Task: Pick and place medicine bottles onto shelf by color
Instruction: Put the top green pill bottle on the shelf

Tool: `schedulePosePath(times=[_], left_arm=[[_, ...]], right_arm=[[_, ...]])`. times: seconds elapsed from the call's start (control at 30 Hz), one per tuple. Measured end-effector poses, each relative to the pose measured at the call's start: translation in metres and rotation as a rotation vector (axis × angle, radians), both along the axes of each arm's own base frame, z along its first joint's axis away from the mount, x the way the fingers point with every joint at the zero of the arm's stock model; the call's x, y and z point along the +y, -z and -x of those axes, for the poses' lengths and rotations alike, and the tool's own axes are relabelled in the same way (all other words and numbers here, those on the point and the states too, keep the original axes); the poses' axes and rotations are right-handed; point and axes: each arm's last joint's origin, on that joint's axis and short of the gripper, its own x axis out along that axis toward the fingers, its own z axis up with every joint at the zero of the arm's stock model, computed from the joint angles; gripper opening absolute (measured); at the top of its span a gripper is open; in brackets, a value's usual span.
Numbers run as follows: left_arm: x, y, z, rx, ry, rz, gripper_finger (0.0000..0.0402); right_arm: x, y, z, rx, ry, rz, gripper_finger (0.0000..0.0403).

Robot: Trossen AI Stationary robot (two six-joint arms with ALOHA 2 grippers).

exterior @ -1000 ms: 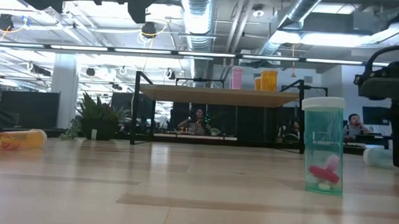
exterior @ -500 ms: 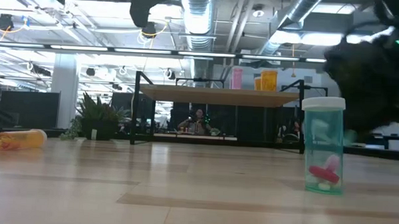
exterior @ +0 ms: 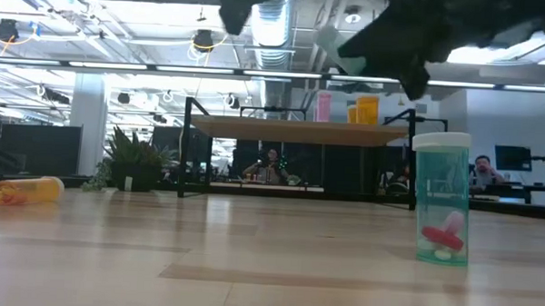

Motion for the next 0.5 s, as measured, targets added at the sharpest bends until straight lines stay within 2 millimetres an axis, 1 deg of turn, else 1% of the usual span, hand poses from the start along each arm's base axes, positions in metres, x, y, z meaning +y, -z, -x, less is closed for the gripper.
schedulePosePath(times=[0.03,0.1,0.2,0.37,0.43,0.5], left_arm=[[0.0,-0.002,-0.005,0.037,0.006,-0.018,0.016],[-0.001,-0.012,-0.018,0.059,0.016,-0.048,0.0166],[0.0,-0.019,-0.031,0.136,0.027,-0.097,0.0185],[0.004,-0.023,-0.045,0.227,-0.006,-0.133,0.0231],[0.007,-0.02,-0.048,0.277,-0.006,-0.13,0.0246],[0.01,-0.017,-0.054,0.288,0.007,-0.108,0.0256]], right_arm=[[-0.002,-0.001,-0.001,-0.009,0.002,0.014,0.0124],[-0.005,-0.002,-0.002,-0.011,0.009,0.033,0.0124],[-0.01,-0.002,-0.004,-0.006,0.018,0.055,0.0124],[-0.011,-0.002,-0.004,-0.009,0.012,0.085,0.0124],[-0.01,-0.003,-0.004,-0.01,0.006,0.099,0.0124],[-0.009,-0.003,-0.004,-0.011,-0.006,0.123,0.0124]])
